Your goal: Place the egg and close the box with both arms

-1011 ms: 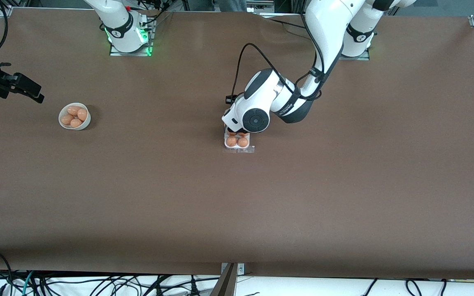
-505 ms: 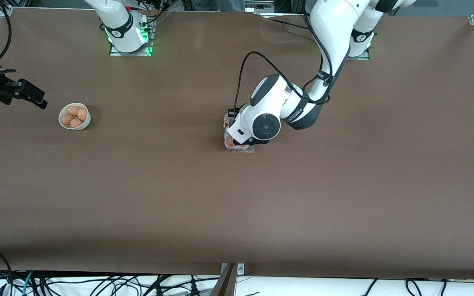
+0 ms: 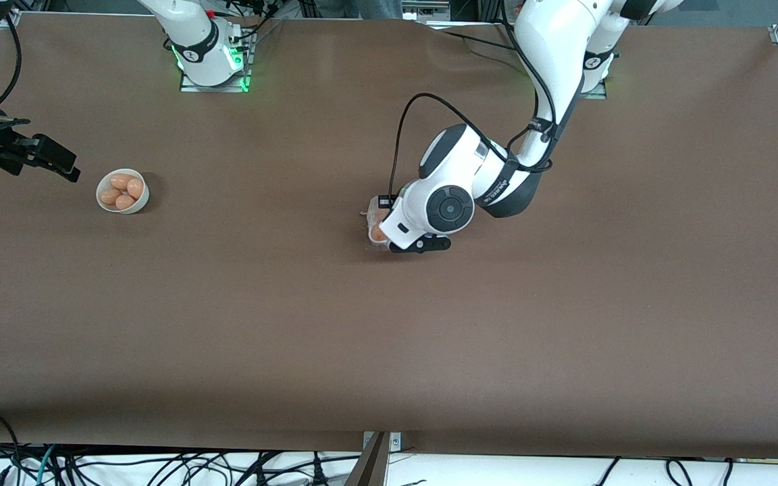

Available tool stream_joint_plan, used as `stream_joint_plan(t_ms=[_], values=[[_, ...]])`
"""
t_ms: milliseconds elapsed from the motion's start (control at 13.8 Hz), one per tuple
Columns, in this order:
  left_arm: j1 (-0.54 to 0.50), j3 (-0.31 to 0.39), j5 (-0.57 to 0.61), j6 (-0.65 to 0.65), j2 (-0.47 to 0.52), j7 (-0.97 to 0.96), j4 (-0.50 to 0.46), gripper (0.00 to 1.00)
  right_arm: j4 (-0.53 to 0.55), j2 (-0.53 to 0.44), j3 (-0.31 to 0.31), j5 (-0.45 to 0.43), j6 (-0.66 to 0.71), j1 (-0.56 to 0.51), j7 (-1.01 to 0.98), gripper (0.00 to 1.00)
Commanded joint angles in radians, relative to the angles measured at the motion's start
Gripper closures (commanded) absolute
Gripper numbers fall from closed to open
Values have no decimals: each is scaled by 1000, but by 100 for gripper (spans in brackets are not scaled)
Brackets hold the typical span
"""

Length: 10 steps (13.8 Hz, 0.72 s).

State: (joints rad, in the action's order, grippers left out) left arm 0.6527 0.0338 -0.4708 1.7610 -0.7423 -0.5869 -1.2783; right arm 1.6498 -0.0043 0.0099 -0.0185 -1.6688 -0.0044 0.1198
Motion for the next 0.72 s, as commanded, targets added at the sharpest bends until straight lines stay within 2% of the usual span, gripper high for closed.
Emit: stream_joint_plan(t_ms=[0,144,289,433,505,650], values=[[-2,27,24,-38,6,-10,40,98,-1,-5,9,-1,3,-11,-3,0],[-2,93,26,-81,15,-7,82,83,-1,-5,9,-1,1,-11,-5,0],[-8,190,67,-144,33,31,154,52,-1,-3,9,-1,-3,-11,-5,0],[-21,276,136,-233,58,160,206,20,-1,-5,9,-1,1,-11,-3,0],[-30,316,159,-264,84,244,209,10,-1,-5,9,-1,1,-9,-3,0],[-33,404,240,-278,124,369,209,1,-1,-5,9,-1,1,-11,-5,0]])
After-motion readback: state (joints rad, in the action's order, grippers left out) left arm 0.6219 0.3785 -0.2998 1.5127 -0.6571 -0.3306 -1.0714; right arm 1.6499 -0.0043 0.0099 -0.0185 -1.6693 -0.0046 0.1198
